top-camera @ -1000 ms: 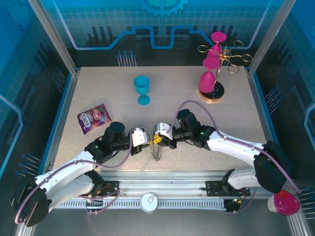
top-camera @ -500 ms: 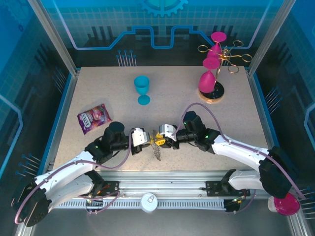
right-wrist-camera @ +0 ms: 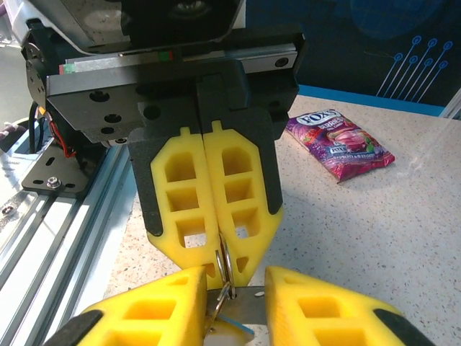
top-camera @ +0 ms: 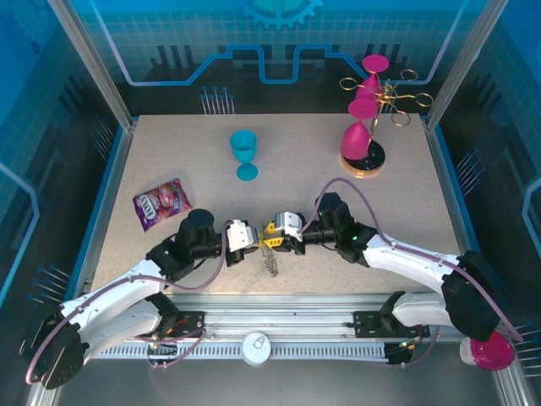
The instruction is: Put the keys on the keyring
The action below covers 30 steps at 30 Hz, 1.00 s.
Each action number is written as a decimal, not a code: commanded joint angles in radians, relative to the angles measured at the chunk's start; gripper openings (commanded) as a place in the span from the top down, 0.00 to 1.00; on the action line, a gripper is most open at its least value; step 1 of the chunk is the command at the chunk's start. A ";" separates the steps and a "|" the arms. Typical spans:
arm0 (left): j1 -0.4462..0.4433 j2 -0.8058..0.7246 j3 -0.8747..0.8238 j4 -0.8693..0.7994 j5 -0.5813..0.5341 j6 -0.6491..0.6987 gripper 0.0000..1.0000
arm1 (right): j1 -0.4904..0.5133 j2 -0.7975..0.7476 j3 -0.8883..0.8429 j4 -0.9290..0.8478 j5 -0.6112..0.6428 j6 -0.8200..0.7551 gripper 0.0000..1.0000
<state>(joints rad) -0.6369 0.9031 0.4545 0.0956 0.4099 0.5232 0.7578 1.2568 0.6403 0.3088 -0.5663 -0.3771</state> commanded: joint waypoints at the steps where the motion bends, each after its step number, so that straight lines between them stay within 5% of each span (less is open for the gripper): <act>1: -0.004 0.003 0.009 0.039 0.047 0.012 1.00 | -0.010 0.008 -0.005 0.032 -0.029 0.007 0.75; 12: -0.003 -0.012 0.005 0.052 0.078 0.001 1.00 | -0.005 0.079 0.066 -0.033 -0.063 -0.063 0.81; 18: -0.004 -0.014 0.003 0.058 0.076 -0.005 1.00 | -0.010 0.093 0.114 -0.128 -0.084 -0.103 1.00; 23: -0.004 -0.012 0.001 0.069 0.012 -0.015 0.84 | -0.010 0.079 0.171 -0.309 -0.056 -0.182 1.00; 30: -0.004 0.016 0.031 0.016 -0.005 0.001 0.88 | 0.014 0.110 0.332 -0.643 0.045 -0.332 1.00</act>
<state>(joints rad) -0.6350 0.9100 0.4538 0.1032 0.3969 0.5220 0.7578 1.3495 0.9054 -0.1589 -0.5705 -0.6182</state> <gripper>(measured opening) 0.122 0.058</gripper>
